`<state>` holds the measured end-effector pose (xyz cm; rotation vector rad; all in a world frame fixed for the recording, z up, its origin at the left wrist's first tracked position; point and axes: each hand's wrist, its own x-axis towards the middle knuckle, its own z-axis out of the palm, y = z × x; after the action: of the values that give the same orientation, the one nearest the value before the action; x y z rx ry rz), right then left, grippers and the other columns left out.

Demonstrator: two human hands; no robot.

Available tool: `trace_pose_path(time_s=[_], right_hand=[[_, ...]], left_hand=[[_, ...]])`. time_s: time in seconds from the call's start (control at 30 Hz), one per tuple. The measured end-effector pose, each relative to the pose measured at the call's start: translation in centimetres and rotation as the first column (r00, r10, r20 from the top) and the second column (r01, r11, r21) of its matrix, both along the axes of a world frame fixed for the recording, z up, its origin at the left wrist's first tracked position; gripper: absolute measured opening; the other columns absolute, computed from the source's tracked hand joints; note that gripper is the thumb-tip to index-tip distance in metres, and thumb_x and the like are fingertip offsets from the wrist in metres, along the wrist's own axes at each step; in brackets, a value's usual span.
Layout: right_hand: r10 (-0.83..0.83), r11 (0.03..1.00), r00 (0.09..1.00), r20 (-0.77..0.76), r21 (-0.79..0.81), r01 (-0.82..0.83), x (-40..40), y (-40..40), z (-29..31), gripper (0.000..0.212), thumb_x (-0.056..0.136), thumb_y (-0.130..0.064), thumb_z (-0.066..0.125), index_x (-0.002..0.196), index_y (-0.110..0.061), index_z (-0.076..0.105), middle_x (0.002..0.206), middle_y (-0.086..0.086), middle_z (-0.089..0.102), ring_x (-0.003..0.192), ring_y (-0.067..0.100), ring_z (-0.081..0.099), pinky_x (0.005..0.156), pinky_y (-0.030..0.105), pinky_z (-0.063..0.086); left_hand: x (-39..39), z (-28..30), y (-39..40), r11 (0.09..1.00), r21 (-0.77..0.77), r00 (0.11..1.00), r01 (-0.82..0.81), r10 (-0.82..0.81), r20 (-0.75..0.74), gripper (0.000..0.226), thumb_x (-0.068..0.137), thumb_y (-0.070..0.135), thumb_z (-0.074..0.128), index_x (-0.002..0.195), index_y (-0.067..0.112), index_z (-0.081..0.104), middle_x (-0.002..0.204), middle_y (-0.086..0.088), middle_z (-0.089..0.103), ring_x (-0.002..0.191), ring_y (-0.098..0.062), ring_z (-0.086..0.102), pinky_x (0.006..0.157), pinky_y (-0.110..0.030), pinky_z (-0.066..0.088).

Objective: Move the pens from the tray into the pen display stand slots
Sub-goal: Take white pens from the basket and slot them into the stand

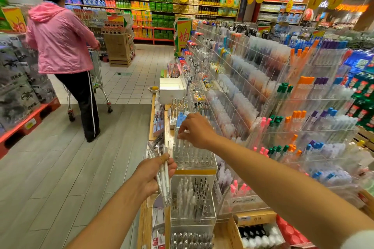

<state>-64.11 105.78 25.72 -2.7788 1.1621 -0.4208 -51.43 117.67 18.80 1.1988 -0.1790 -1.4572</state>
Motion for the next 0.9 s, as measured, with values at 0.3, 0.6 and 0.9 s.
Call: trace_pose_path(time_s=[0.3, 0.6, 0.9], right_hand=[[0.118, 0.963, 0.98, 0.162, 0.221, -0.152, -0.1, 2.2, 0.7, 0.026, 0.096, -0.025, 0.059, 0.115, -0.01, 0.068, 0.107, 0.005, 0.068, 0.095, 0.018, 0.059, 0.08, 0.028, 0.043], [-0.083, 0.565, 0.872, 0.482, 0.744, -0.357, -1.1, 3.2, 0.7, 0.011, 0.099, -0.013, 0.052, 0.09, -0.008, 0.053, 0.075, 0.002, 0.055, 0.063, 0.009, 0.049, 0.061, 0.023, 0.04], [-0.068, 0.929, 0.84, 0.538, 0.34, -0.143, -0.6, 1.7, 2.5, 0.011, 0.102, -0.021, 0.046, 0.097, -0.011, 0.042, 0.084, 0.008, 0.059, 0.075, 0.024, 0.057, 0.07, 0.041, 0.049]], left_hand=[[-0.6, 1.3, 0.7, 0.984, -0.16, 0.994, 0.081, -0.092, -0.063, 0.018, 0.093, 0.012, 0.062, 0.103, -0.002, 0.065, 0.075, -0.012, 0.068, 0.061, -0.02, 0.067, 0.054, -0.027, 0.058], [-0.7, 2.1, 1.4, 0.956, -0.275, 0.991, 0.106, -0.125, -0.054, 0.029, 0.094, 0.015, 0.058, 0.112, -0.006, 0.064, 0.091, -0.02, 0.073, 0.071, -0.024, 0.072, 0.064, -0.032, 0.062], [0.2, 0.8, 1.8, 0.991, -0.018, 0.99, -0.136, 0.135, -0.027, 0.015, 0.1, 0.013, 0.054, 0.093, 0.004, 0.064, 0.093, -0.019, 0.069, 0.086, -0.031, 0.067, 0.076, -0.04, 0.053]])
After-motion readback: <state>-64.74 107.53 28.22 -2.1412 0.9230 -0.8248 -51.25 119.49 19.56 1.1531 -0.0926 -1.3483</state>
